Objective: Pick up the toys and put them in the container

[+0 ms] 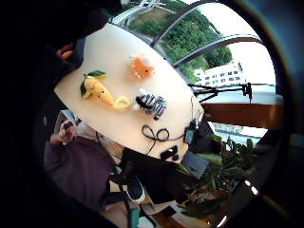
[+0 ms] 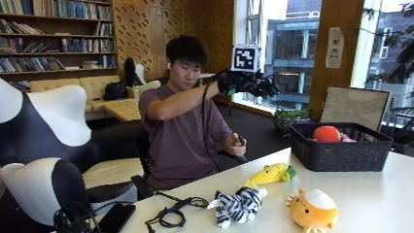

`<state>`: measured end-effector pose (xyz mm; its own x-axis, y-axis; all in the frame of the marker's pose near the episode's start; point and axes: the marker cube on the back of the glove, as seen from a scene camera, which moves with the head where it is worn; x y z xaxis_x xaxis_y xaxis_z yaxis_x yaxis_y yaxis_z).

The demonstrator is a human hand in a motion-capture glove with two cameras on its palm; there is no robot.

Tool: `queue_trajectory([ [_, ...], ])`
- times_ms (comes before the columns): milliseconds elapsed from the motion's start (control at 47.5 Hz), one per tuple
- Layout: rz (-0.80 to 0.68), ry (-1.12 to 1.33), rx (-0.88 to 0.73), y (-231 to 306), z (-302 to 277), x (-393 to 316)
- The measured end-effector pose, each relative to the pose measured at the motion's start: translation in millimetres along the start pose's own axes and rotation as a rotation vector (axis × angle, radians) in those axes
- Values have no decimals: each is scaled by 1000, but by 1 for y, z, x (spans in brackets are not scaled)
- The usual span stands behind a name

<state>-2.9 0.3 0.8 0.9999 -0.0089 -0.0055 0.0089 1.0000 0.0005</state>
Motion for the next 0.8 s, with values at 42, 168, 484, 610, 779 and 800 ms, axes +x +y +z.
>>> queue_trajectory([
  [42,4,9,3,-1,1,-1],
  [168,42,34,11,-9,5,-3],
  [484,-88,64,-13,-12,16,-13],
  [610,32,39,-14,-19,22,-18],
  [779,65,37,-32,-38,54,-19],
  [800,71,35,-39,-40,59,-19],
])
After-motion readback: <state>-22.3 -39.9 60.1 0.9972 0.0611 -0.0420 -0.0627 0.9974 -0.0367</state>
